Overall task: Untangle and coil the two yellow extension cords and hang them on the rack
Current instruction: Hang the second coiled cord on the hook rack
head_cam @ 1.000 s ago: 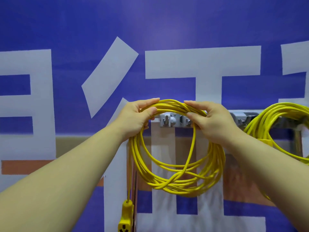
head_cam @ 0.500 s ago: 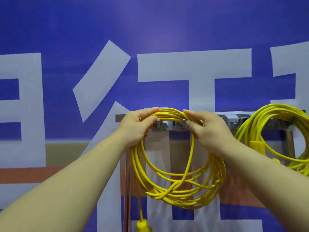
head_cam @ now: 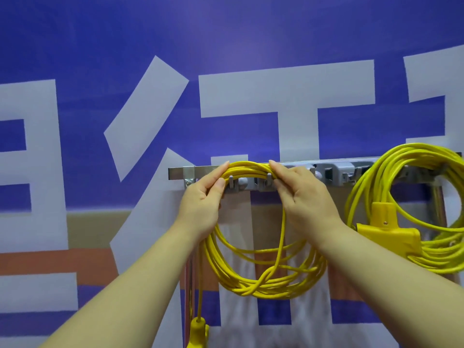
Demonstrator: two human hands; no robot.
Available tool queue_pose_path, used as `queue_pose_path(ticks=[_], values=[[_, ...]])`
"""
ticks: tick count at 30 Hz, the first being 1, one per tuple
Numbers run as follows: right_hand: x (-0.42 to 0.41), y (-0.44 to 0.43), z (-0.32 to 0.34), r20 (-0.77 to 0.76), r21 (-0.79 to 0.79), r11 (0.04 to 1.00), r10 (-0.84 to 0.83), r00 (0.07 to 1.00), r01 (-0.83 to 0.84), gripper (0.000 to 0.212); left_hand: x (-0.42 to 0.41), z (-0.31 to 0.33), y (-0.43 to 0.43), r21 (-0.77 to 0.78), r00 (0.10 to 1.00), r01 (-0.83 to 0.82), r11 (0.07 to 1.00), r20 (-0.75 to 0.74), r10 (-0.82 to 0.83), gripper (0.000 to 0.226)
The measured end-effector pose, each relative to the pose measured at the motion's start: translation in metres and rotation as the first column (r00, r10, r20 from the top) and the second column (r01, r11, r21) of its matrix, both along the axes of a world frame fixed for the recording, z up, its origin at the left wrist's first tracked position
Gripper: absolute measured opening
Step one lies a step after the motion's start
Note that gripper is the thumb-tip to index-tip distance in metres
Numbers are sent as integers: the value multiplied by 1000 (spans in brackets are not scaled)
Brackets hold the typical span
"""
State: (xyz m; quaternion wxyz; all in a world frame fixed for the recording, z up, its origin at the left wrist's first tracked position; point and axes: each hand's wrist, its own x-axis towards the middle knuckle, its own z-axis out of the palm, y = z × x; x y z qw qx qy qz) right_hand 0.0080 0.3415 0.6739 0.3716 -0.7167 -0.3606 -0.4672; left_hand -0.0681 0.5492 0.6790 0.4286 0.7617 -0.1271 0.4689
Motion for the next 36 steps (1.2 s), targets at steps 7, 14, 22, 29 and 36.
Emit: queue_pose_path(ticks=[7,14,22,29,36], values=[[-11,0,1,-87,-36,999,10,996,-13,47,-7,-1,-4,41,993,-98,994,-58,100,40],[-39,-9,14,-125,-270,944,-230,965,190,60,-37,27,-3,304,936,-187,934,-235,264,49],[-60,-10,12,-48,-345,858,-420,906,380,73,-58,35,-9,340,899,-164,926,-335,282,59],[-59,-16,-1,-134,-310,906,-342,930,288,78,-66,12,-3,201,895,-171,965,-377,237,75],[-98,-43,-57,-126,43,984,-167,978,174,49,-80,-65,8,-176,885,-203,963,-454,103,82]])
